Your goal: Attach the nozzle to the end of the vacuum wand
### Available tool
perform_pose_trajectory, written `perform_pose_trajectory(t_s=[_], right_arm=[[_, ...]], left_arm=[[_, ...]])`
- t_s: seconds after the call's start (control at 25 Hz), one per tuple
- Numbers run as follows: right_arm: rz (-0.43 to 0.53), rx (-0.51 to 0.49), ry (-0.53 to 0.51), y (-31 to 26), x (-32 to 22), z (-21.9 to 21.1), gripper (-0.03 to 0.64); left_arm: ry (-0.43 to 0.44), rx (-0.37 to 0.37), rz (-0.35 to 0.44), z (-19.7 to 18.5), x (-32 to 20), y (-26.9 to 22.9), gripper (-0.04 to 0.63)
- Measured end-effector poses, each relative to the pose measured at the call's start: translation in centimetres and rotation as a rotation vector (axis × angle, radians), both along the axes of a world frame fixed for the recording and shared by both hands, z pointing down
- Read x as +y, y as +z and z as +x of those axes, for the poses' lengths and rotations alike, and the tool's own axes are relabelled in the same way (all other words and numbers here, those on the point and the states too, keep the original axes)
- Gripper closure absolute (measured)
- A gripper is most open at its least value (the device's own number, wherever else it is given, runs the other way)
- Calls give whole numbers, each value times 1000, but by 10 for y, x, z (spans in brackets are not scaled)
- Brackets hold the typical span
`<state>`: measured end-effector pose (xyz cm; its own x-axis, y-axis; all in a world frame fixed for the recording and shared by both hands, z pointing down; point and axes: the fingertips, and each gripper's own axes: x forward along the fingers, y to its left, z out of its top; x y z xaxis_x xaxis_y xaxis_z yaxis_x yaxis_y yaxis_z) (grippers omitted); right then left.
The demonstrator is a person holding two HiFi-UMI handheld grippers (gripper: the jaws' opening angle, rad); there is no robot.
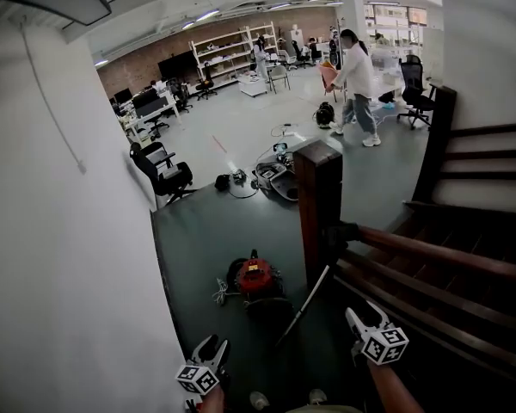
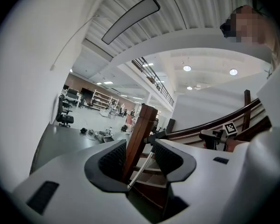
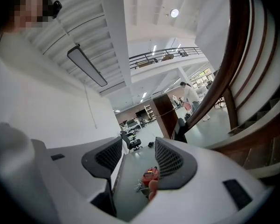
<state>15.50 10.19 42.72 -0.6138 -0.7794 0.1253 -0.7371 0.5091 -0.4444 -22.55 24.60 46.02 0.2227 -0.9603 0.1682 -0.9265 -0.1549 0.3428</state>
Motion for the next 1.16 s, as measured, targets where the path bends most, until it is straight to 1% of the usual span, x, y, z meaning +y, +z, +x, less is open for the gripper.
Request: perform_pose_trajectory(t_s=[0.08, 0.12, 0.16, 0.24, 0.32, 0.52, 0.6, 0.84, 0.92, 1.04, 1.16], right_arm=[[-15, 13, -6, 6, -1, -5, 390], [-20, 29, -11, 9, -2, -9, 400], [-17, 51, -17, 11, -2, -14, 423], [7, 92, -30, 9, -5, -24, 466], [44, 115, -47, 4, -6, -32, 481], [107, 153, -83, -5, -4, -34, 494], [110, 161, -79, -7, -5, -30, 495], [110, 135, -78, -11, -4, -15, 495], [145, 147, -87, -13, 1, -11, 500], [245, 191, -109, -24, 13, -9, 503], [314, 216, -132, -33, 24, -8, 506]], left_arm=[[-1, -5, 9, -5, -2, -6, 402], [-1, -8, 12, -7, -3, -8, 402], [-3, -12, 15, -9, -4, -10, 402], [-8, -17, 22, -15, -7, -13, 402], [-14, -16, 26, -17, -9, -15, 402], [-20, -11, 15, -14, -8, -11, 402], [-17, -13, 8, -13, -9, -9, 402], [6, 2, -9, -3, -19, -5, 402], [13, 11, -14, 2, -22, 0, 402], [24, 22, -19, 8, -24, 2, 402], [33, 20, -25, 14, -22, 4, 402]])
